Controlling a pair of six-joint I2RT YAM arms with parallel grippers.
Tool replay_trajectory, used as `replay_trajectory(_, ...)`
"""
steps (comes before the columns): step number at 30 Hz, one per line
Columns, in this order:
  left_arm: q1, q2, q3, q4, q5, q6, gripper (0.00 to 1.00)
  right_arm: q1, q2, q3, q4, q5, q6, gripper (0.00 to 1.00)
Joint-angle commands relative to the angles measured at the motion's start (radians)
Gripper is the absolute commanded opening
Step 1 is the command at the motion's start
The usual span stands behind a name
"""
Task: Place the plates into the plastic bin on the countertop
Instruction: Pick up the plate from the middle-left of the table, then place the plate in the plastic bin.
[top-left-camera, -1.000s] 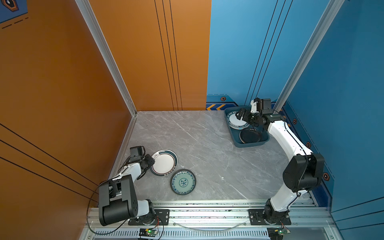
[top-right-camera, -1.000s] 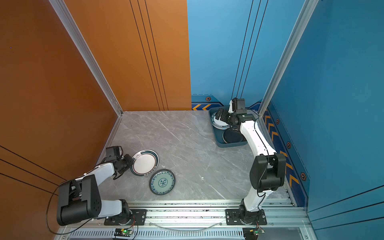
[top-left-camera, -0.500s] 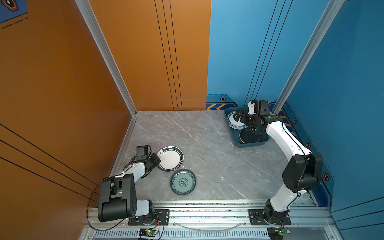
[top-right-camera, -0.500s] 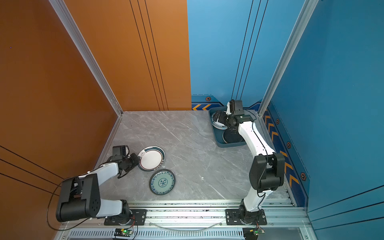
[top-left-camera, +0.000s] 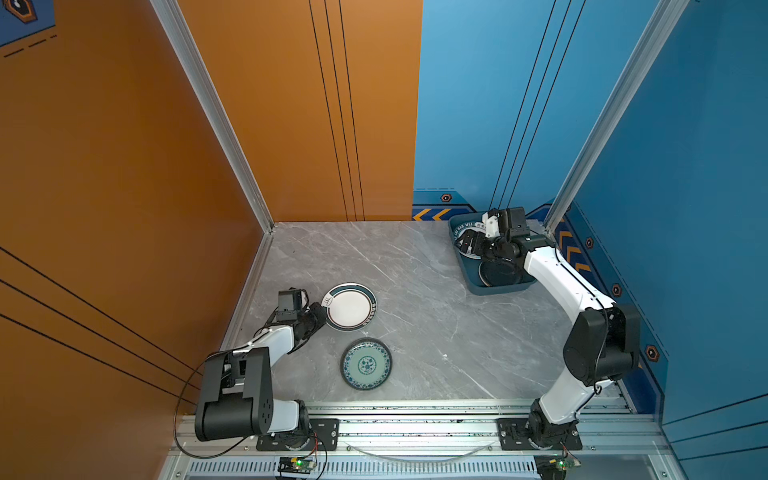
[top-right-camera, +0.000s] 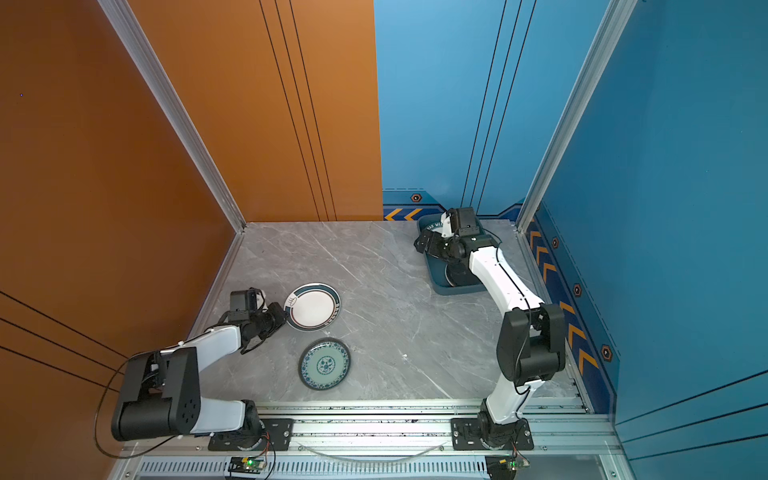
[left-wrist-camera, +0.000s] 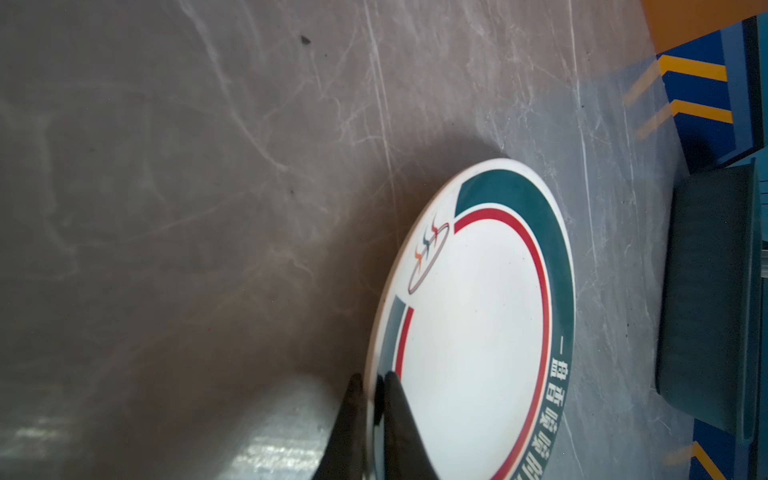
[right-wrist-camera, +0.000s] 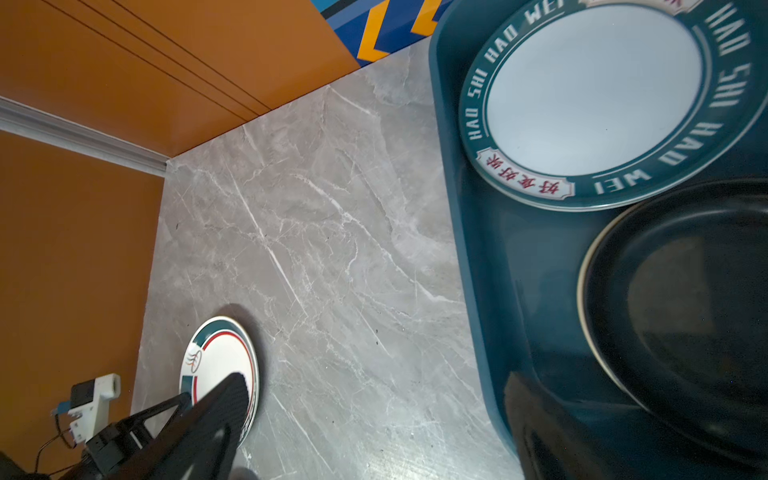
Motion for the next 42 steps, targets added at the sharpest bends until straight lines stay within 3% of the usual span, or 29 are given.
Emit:
replay_trajectory(1, -0.023, 0.028, -0.01, 0.0, 0.018, -0.005, 0.0, 0.013, -0.021, -0.031, 0.037, -0.092, -0.006, 0.99)
replay_trajectory(6, -0.057, 0.017, 0.025, 0.004, 0.035, -0.003, 0.0, 0.03, 0.002, -0.096, 0.123, -0.289, 0.023, 0.99)
replay_trajectory(10, -0.071, 0.0, 0.05, 0.004, 0.052, -0.013, 0.0, 0.056, 0.013, -0.158, 0.201, -0.364, 0.057, 0.99)
replay_trajectory(29, -0.1, -0.07, 0.148, 0.026, 0.155, -0.099, 0.0, 0.211, 0.111, -0.271, 0.449, -0.472, 0.159, 0.98)
replay_trajectory(36, -0.102, -0.136, 0.173, 0.019, 0.185, -0.139, 0.0, 0.224, 0.15, -0.277, 0.497, -0.478, 0.18, 0.98)
replay_trajectory(42, -0.119, -0.18, 0.186, 0.0, 0.175, -0.153, 0.0, 0.238, 0.206, -0.291, 0.647, -0.525, 0.26, 0.95)
